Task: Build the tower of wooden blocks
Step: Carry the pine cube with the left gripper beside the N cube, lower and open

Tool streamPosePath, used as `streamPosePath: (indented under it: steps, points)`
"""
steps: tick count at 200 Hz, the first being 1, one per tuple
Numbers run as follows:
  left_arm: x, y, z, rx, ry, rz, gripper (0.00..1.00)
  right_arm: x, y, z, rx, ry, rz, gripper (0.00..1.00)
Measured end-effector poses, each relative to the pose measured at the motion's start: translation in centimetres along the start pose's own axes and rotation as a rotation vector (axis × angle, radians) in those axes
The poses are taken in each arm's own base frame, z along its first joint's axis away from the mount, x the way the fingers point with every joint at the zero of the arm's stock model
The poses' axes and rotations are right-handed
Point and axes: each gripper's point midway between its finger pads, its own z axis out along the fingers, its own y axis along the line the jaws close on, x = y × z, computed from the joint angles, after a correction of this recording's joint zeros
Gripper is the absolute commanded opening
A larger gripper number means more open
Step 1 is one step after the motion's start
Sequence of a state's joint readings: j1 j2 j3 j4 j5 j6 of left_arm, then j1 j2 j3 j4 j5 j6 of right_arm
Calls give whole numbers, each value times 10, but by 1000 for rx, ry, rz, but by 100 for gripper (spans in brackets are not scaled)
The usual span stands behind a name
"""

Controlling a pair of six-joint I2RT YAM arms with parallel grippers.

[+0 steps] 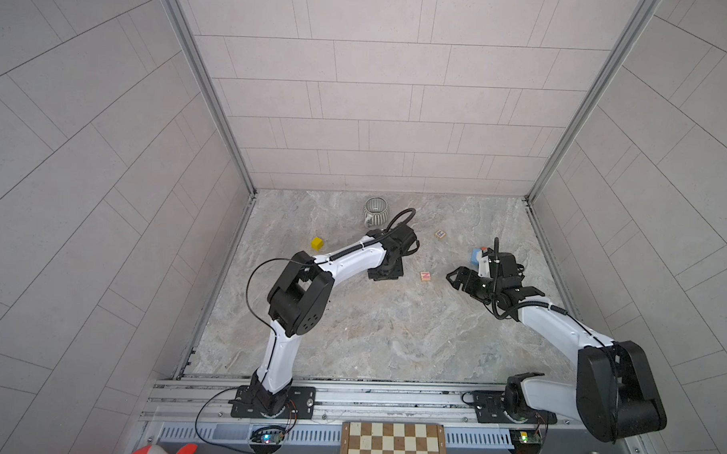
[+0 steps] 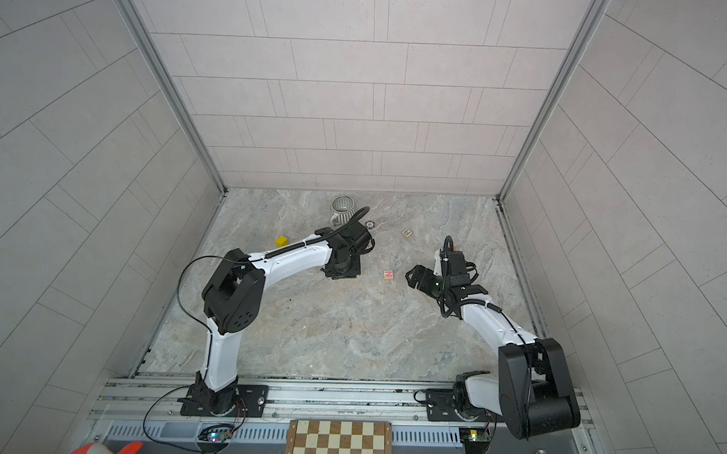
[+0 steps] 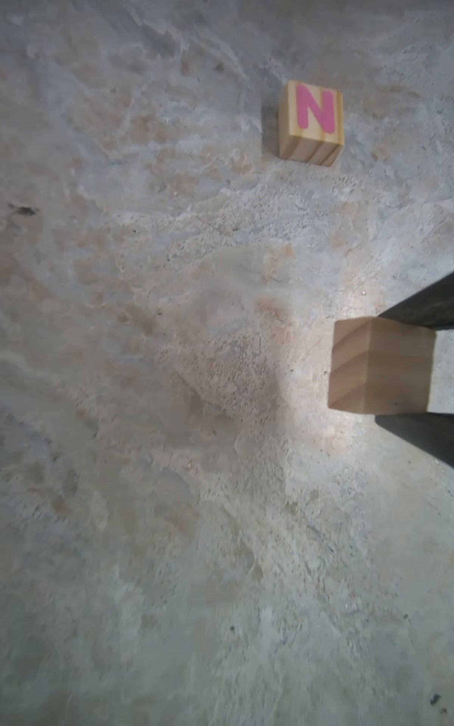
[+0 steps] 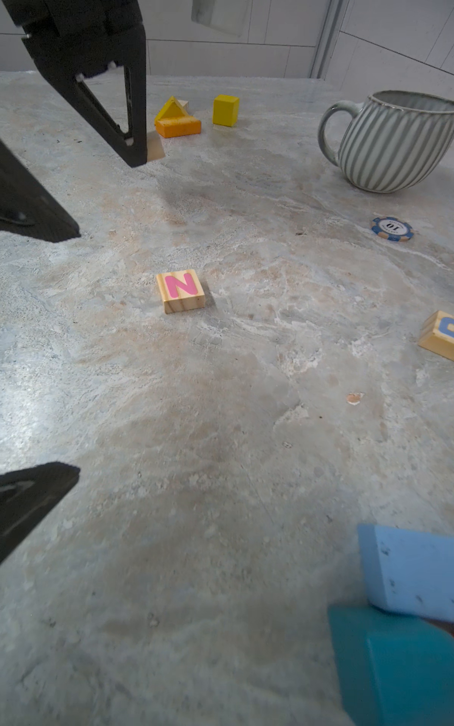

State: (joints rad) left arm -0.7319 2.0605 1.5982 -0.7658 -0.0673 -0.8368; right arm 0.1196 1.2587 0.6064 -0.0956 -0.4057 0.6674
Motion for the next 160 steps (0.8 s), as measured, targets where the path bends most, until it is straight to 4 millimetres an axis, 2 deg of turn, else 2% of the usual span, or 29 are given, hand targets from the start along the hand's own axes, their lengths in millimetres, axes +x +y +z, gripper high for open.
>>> streamPosePath:
  steps: [54,115,160]
  points:
    - [8,-27,22,29,3,-29,16,-2,-2,-1,2,-5,11,90]
    - [8,-67,34,94,3,-45,16,-2,-5,1,10,0,22,90]
    - [10,-81,36,117,4,-55,16,-1,-5,2,8,4,26,90]
